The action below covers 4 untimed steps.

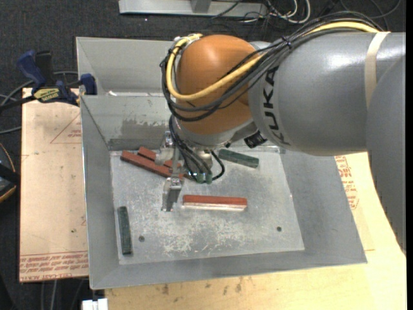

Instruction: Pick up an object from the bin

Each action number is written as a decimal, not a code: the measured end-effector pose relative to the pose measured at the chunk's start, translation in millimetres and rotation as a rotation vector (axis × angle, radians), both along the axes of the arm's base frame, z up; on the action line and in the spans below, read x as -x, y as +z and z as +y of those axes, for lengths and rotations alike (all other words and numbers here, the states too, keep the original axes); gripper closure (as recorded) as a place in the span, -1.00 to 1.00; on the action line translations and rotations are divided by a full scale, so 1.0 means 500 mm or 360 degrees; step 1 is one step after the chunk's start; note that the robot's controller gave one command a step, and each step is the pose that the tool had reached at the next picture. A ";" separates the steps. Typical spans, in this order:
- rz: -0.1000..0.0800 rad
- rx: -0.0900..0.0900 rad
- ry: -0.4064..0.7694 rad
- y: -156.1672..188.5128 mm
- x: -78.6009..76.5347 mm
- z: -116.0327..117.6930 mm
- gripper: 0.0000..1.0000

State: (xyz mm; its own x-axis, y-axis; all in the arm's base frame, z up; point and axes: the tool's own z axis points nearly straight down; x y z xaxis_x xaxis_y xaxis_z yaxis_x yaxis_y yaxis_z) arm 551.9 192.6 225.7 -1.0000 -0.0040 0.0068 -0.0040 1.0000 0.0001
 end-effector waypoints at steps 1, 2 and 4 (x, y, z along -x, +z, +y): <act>-0.0011 -0.0002 -0.0005 0.008 -0.004 -0.002 -1.00; -0.0021 -0.0005 -0.0007 -0.083 0.050 -0.039 -1.00; 0.0005 0.0001 0.0288 -0.232 -0.003 -0.146 -1.00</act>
Offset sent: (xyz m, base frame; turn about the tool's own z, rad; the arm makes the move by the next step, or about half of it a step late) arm -0.0584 -0.0433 -0.0986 0.0064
